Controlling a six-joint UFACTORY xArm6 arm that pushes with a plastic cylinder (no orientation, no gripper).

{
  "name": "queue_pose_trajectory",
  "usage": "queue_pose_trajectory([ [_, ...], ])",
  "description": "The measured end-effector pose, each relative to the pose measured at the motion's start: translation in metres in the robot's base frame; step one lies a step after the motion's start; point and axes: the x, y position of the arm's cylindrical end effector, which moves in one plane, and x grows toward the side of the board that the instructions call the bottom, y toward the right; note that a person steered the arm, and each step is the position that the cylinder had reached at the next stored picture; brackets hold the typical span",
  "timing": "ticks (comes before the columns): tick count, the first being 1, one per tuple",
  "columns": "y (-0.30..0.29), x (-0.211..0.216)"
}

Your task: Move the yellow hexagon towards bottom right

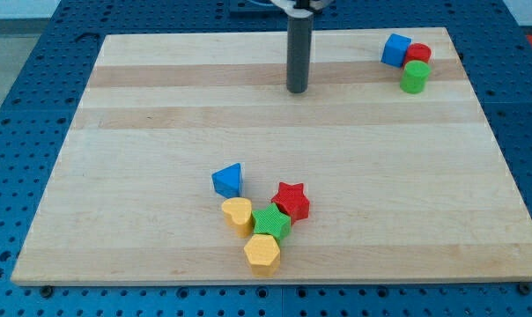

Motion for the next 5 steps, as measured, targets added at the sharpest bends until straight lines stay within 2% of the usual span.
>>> queue_pose_trajectory([
  [1, -0.069, 0.029],
  [2, -0.115, 0.054],
  [3, -0.127, 0.067],
  [5, -0.152, 0.168],
])
